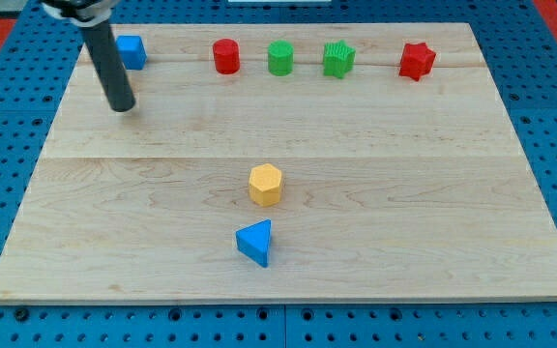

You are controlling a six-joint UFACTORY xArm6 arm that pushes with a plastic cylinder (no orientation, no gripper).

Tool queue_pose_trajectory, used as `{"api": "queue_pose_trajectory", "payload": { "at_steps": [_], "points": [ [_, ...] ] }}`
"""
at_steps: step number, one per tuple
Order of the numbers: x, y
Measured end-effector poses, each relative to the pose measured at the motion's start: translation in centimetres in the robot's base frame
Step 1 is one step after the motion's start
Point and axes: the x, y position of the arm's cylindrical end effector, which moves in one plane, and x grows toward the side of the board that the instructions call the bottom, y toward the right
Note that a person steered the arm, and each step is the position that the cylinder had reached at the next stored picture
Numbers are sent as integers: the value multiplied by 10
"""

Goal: Push the yellow hexagon into the yellow heart

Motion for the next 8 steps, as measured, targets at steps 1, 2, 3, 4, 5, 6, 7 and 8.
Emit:
{"api": "queue_pose_trajectory", "payload": {
  "at_steps": [1,2,3,4,5,6,7,8],
  "points": [
    [-29,-3],
    [-46,-5],
    [-30,12],
    [14,70],
    [46,140],
    [65,211],
    [102,274],
    [146,269]
  ]
}}
